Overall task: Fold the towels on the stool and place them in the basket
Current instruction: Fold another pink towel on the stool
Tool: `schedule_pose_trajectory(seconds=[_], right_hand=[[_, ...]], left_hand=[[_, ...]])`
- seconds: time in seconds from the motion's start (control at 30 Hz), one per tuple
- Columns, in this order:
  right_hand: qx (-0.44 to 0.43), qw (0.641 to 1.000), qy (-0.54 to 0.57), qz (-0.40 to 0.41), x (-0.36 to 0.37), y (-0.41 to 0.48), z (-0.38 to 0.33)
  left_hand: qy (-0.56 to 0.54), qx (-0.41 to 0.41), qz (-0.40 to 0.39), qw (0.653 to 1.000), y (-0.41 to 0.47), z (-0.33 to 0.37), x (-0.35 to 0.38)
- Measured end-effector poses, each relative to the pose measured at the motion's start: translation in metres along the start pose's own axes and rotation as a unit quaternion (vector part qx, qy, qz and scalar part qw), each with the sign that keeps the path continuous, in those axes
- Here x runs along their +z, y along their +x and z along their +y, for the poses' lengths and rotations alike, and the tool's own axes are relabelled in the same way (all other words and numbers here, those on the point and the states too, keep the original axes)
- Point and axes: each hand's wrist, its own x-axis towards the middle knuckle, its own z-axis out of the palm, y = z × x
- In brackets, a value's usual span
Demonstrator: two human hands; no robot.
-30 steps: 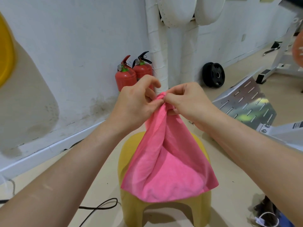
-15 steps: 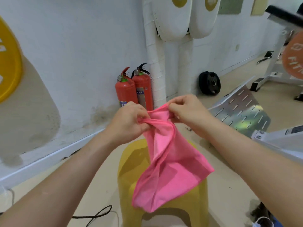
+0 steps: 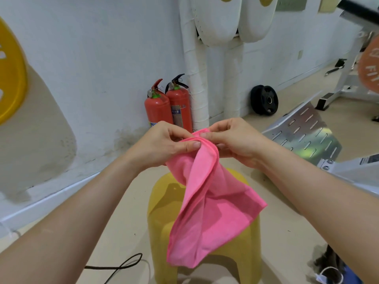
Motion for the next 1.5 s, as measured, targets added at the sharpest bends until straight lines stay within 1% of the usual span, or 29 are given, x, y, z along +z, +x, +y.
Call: schedule_pose_trajectory(seconds=[0.13,0.23,0.37,0.47,0.57,0.63,0.7,0.77,0.83,0.9,0.97,1.03,1.07,1.1,1.13,1.2,1.27,1.33,1.37,1.43,1.47,1.5], right_hand=[[0.004,1.000,-0.002,-0.010,-0.001,-0.002,-0.001],[0.014,1.000,0.004,-0.014,-0.002,-0.002,-0.003],[0.016,0.999,0.022,-0.016,0.000,-0.001,-0.005],[0.015,0.998,0.033,-0.054,0.002,0.000,-0.004],[-0.006,0.997,0.025,-0.078,0.003,-0.002,-0.003],[-0.027,0.997,0.008,-0.068,0.005,-0.002,-0.002],[-0.066,0.995,-0.065,-0.037,0.005,-0.002,-0.005],[-0.101,0.986,-0.130,-0.014,-0.002,-0.002,-0.014],[-0.133,0.978,-0.163,-0.003,-0.012,-0.005,-0.030],[-0.160,0.971,-0.175,-0.008,-0.021,-0.008,-0.043],[-0.173,0.967,-0.184,-0.019,-0.025,-0.013,-0.055],[-0.187,0.969,-0.155,-0.041,-0.028,-0.020,-0.068],[-0.189,0.973,-0.119,-0.058,-0.032,-0.023,-0.074],[-0.188,0.975,-0.084,-0.079,-0.035,-0.026,-0.080],[-0.179,0.977,-0.059,-0.099,-0.038,-0.028,-0.084],[-0.145,0.980,-0.036,-0.130,-0.039,-0.029,-0.088],[-0.102,0.982,-0.031,-0.157,-0.039,-0.024,-0.083],[-0.060,0.985,-0.031,-0.160,-0.041,-0.018,-0.075],[-0.045,0.988,-0.048,-0.143,-0.041,-0.016,-0.070],[-0.032,0.988,-0.133,-0.071,-0.041,-0.010,-0.060],[-0.046,0.984,-0.167,-0.035,-0.040,-0.006,-0.054],[-0.068,0.982,-0.174,-0.010,-0.037,-0.002,-0.049]], left_hand=[[0.075,-0.019,0.075,0.994,0.003,0.001,-0.002],[0.096,-0.022,0.118,0.988,0.003,0.006,0.000],[0.108,-0.016,0.129,0.986,0.001,0.010,0.003],[0.113,-0.007,0.154,0.982,0.003,0.005,0.003],[0.105,0.009,0.170,0.980,0.005,-0.002,0.001],[0.103,0.012,0.176,0.979,0.007,-0.004,0.001],[0.122,0.018,0.168,0.978,0.007,-0.003,-0.001],[0.125,0.026,0.121,0.984,0.004,0.001,-0.008],[0.115,0.017,0.070,0.991,-0.003,0.012,-0.020],[0.118,0.018,0.055,0.991,-0.011,0.027,-0.032],[0.160,0.055,0.069,0.983,-0.015,0.041,-0.042],[0.187,0.114,0.130,0.967,-0.017,0.051,-0.053],[0.162,0.136,0.160,0.964,-0.019,0.056,-0.059],[0.106,0.148,0.171,0.968,-0.020,0.060,-0.064],[0.034,0.147,0.159,0.976,-0.022,0.066,-0.067],[-0.092,0.116,0.109,0.983,-0.026,0.073,-0.065],[-0.153,0.073,0.072,0.983,-0.026,0.073,-0.058],[-0.173,0.039,0.039,0.983,-0.021,0.065,-0.052],[-0.173,0.022,0.028,0.984,-0.017,0.056,-0.049],[-0.123,-0.012,0.031,0.992,-0.008,0.039,-0.044],[-0.086,-0.028,0.038,0.995,-0.003,0.031,-0.040],[-0.045,-0.032,0.053,0.997,0.002,0.022,-0.037]])
